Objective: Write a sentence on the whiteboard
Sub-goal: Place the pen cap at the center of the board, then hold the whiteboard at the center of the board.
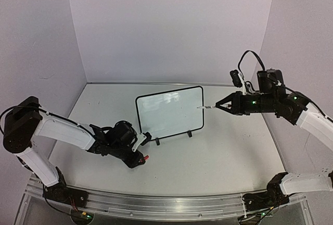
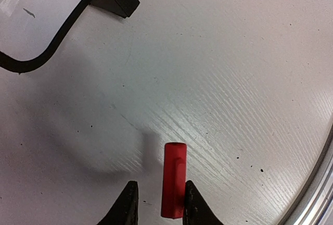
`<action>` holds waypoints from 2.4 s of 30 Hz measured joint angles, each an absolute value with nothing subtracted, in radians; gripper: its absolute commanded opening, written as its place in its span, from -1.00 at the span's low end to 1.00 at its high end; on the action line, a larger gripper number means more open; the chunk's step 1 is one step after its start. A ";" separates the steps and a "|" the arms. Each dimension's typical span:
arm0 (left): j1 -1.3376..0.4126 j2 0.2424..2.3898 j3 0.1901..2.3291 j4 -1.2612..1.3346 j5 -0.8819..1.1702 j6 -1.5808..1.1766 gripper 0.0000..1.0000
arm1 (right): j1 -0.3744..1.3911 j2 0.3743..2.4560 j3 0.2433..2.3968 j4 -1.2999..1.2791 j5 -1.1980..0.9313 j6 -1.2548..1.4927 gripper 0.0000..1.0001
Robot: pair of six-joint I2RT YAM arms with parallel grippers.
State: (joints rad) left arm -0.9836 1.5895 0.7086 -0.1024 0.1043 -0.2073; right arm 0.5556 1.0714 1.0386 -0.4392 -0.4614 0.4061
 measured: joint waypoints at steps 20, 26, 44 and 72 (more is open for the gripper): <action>-0.839 1.325 0.716 -0.182 0.131 -0.232 0.54 | 0.668 1.063 1.009 -0.357 -0.363 0.406 -1.00; -0.620 1.256 0.810 -0.158 0.270 -0.211 0.47 | 0.858 1.165 1.007 -0.174 -0.239 0.406 -1.00; -0.510 1.459 0.902 -0.016 0.544 -0.101 -0.19 | 0.986 1.558 1.153 0.119 -0.041 0.402 -1.00; -0.510 1.553 0.946 0.000 0.540 -0.024 -0.80 | 0.986 1.745 1.304 0.165 -0.049 0.393 -1.00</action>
State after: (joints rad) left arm -0.5102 1.5527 0.9459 -0.0003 0.5404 -0.0245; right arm 0.9863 1.7445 1.3042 0.1651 -0.0485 0.3935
